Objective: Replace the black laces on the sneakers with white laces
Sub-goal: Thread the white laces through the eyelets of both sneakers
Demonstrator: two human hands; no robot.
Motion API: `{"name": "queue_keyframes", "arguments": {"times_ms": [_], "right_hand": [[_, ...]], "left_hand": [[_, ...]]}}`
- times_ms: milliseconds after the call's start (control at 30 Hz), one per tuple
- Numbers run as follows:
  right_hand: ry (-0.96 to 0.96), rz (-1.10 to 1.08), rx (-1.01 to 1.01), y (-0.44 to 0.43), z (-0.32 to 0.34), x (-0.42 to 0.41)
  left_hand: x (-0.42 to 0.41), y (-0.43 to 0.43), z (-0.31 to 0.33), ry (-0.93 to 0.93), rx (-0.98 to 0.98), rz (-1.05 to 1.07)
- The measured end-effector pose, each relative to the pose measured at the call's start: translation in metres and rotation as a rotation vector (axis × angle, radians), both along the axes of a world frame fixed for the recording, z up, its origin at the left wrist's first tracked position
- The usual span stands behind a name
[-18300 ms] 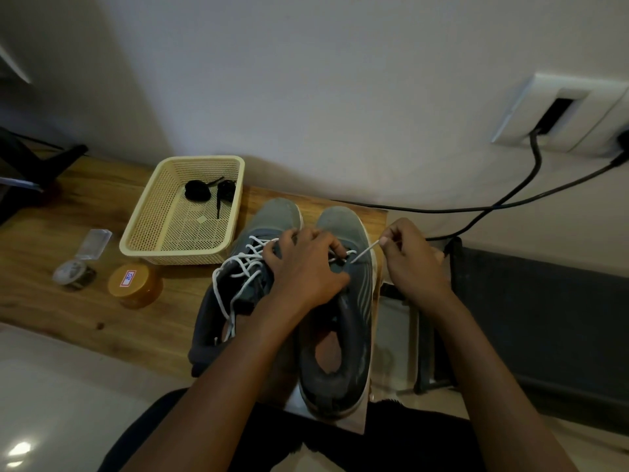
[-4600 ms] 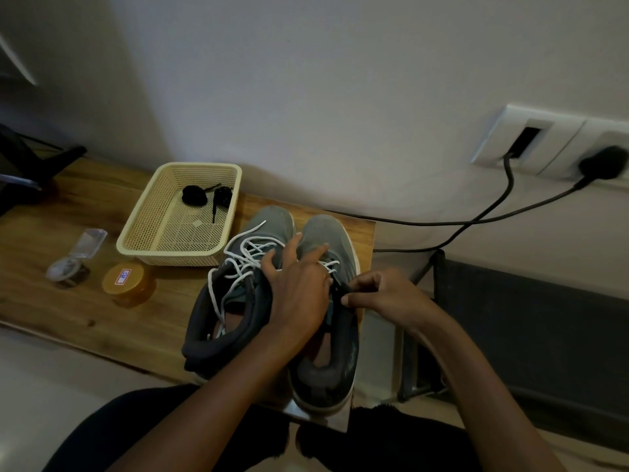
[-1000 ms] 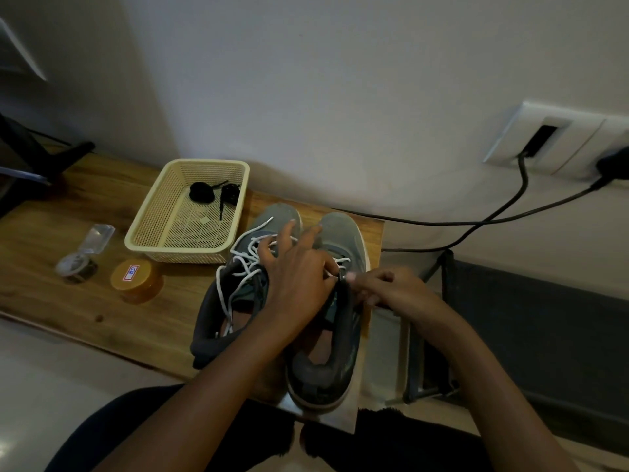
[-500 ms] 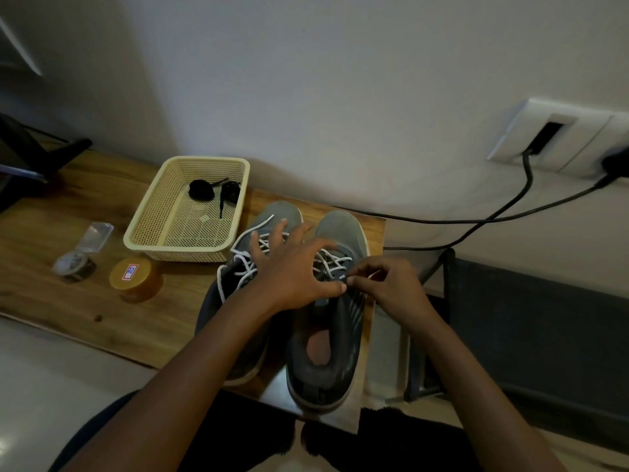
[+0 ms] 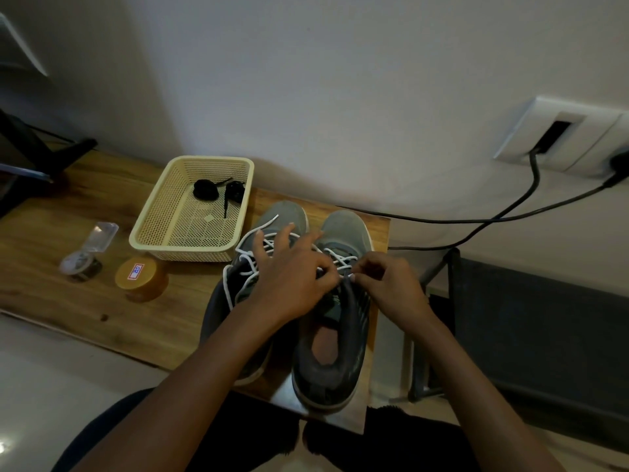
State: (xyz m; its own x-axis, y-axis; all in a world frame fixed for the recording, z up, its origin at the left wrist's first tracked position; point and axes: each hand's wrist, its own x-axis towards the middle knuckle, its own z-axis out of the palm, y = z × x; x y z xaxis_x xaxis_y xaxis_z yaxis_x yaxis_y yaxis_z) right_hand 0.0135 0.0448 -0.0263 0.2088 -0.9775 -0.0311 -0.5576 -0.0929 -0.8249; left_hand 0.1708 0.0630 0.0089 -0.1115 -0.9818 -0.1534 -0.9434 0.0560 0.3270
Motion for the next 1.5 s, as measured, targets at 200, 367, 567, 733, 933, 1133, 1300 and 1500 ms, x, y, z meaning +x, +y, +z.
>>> {"name": "queue_keyframes", "arguments": {"times_ms": [200,367,567,733,933,1133,1300,1500], "right_hand": [[-0.014,-0.017,0.001,-0.002,0.002,-0.001],[-0.156,-0.184,0.114,-0.005,0.004,-0.007],[0.051,-0.172,-0.073,-0.006,0.001,-0.007],[0.385,-0.023,-0.229,-0.002,-0.004,-0.005],[0.39,-0.149,-0.318,-0.007,-0.005,-0.01],[0.333,-0.22,-0.231,-0.01,0.002,-0.018],[0.432,-0.027,-0.274,-0.003,0.0,-0.003],[0.42,-0.073,-0.352,-0.004,-0.004,-0.006]], "left_hand": [[-0.006,-0.002,0.001,0.076,0.069,0.05],[-0.003,-0.004,0.003,0.099,0.077,0.081],[-0.005,-0.002,0.003,0.099,0.07,0.084],[-0.005,-0.002,0.003,0.1,0.072,0.08],[-0.006,-0.003,0.004,0.098,0.088,0.091],[-0.005,-0.002,0.002,0.098,0.084,0.083],[-0.004,-0.002,0.002,0.101,0.079,0.082],[-0.004,-0.002,0.002,0.095,0.091,0.07]]}}
